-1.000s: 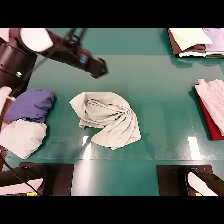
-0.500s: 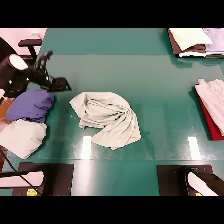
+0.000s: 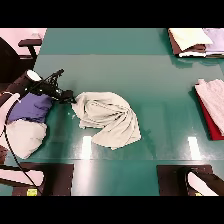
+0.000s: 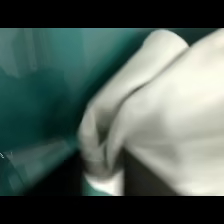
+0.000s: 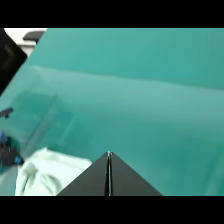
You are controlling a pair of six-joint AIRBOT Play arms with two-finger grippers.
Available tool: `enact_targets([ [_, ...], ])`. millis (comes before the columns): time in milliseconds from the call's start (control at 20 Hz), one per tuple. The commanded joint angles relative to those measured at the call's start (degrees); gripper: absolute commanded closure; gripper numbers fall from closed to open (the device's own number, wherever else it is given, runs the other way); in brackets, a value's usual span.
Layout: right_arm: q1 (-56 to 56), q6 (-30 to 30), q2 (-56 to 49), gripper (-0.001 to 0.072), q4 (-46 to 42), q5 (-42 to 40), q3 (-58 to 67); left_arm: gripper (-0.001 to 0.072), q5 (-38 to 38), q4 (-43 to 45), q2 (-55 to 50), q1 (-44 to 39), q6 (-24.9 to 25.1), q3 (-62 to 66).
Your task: Fold the shirts.
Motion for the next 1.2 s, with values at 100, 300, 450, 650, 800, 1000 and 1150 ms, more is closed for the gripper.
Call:
enact_targets([
  [100,0.5,2.9,-0.5,0.0697,-2.4,8.8,-6.9,0.068,-0.7,-1.0,0.8,-0.7,-0.3,6.4],
  [300,5.3,6.8,2.5,0.063,-12.9,4.0,-32.5,0.068,-1.8,-1.0,2.6,-0.7,-0.3,12.9],
  [450,8.2,7.9,1.6,0.023,-4.4,-5.0,-54.4,0.068,-2.1,-1.0,2.6,-0.7,-0.8,13.6],
  [650,14.9,1.9,-7.0,0.0263,10.3,-15.0,-67.6,0.068,-2.0,-1.0,2.6,-0.7,-0.9,13.6],
  [800,21.7,1.2,-13.8,0.0264,11.7,-20.2,-65.6,0.068,-2.3,-1.0,2.6,-0.7,-0.9,13.6],
  [1000,26.6,-1.8,-21.4,0.06,11.6,-21.0,-57.8,0.0681,-3.6,-0.9,2.6,-0.7,-1.7,14.1],
  [1150,25.1,-1.8,-19.9,0.0698,6.4,-19.9,-50.3,0.0681,-4.8,1.0,5.4,-0.7,-2.8,18.2],
])
